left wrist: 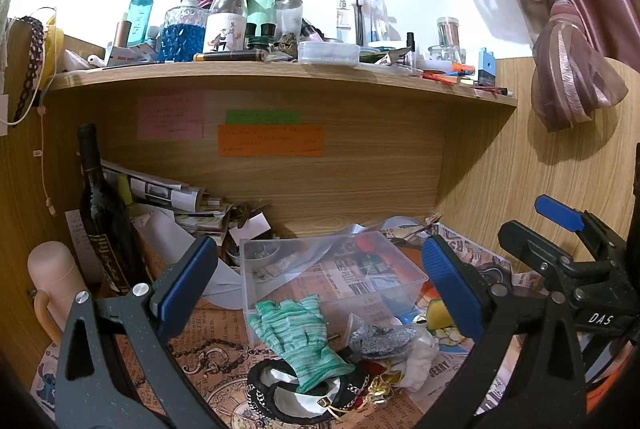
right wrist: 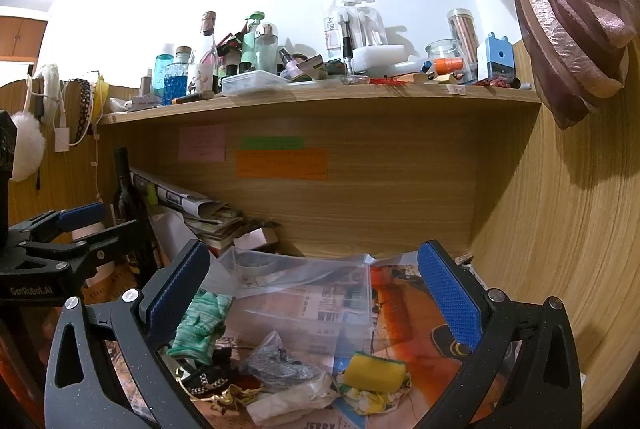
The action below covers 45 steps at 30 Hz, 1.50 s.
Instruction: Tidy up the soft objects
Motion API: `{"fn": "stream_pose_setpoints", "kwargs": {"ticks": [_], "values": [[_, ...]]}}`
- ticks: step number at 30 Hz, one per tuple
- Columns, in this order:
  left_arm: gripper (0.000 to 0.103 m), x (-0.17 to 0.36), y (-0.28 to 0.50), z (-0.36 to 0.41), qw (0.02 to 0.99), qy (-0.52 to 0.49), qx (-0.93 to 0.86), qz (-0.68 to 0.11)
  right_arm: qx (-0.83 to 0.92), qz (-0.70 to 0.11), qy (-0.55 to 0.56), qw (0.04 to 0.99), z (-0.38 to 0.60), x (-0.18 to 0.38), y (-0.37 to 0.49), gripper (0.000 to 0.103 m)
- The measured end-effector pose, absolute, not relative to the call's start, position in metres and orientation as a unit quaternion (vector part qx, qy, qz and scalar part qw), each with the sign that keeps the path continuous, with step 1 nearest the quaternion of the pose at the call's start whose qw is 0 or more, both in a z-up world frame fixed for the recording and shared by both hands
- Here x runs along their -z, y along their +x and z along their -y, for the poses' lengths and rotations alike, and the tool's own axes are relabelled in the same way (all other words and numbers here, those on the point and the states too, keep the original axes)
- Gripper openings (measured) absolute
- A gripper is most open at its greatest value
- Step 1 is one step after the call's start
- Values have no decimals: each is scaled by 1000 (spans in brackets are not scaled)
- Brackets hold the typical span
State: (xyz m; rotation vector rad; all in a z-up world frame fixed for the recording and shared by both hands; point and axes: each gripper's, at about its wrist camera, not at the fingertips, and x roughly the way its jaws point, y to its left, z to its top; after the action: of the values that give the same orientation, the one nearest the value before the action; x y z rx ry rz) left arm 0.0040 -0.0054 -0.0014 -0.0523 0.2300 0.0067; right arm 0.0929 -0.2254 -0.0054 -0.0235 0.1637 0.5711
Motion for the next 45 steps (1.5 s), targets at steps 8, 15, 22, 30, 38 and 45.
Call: {"fn": "stream_pose_setpoints", "kwargs": {"ticks": [8,15,22,30,38,45], "values": [[103,2,4,6,993,-25,-4,-115,-282,-81,-13,956,222,5,92,103],[103,3,6,7,993,-24,-4,-116,-282,-81,-12,956,221,5,92,103],[103,3,6,7,993,-24,-4,-116,-283,-79,-14,956,219,6,91,103],[103,4,6,6,993,-25,-4,-115,-284,-80,-12,955,221,6,92,103],[103,4,6,6,993,-25,-3,-116,-284,-80,-11,955,221,6,91,103],[103,5,6,6,993,-24,-3,-116,-284,-81,-10,955,221,6,91,103]]}}
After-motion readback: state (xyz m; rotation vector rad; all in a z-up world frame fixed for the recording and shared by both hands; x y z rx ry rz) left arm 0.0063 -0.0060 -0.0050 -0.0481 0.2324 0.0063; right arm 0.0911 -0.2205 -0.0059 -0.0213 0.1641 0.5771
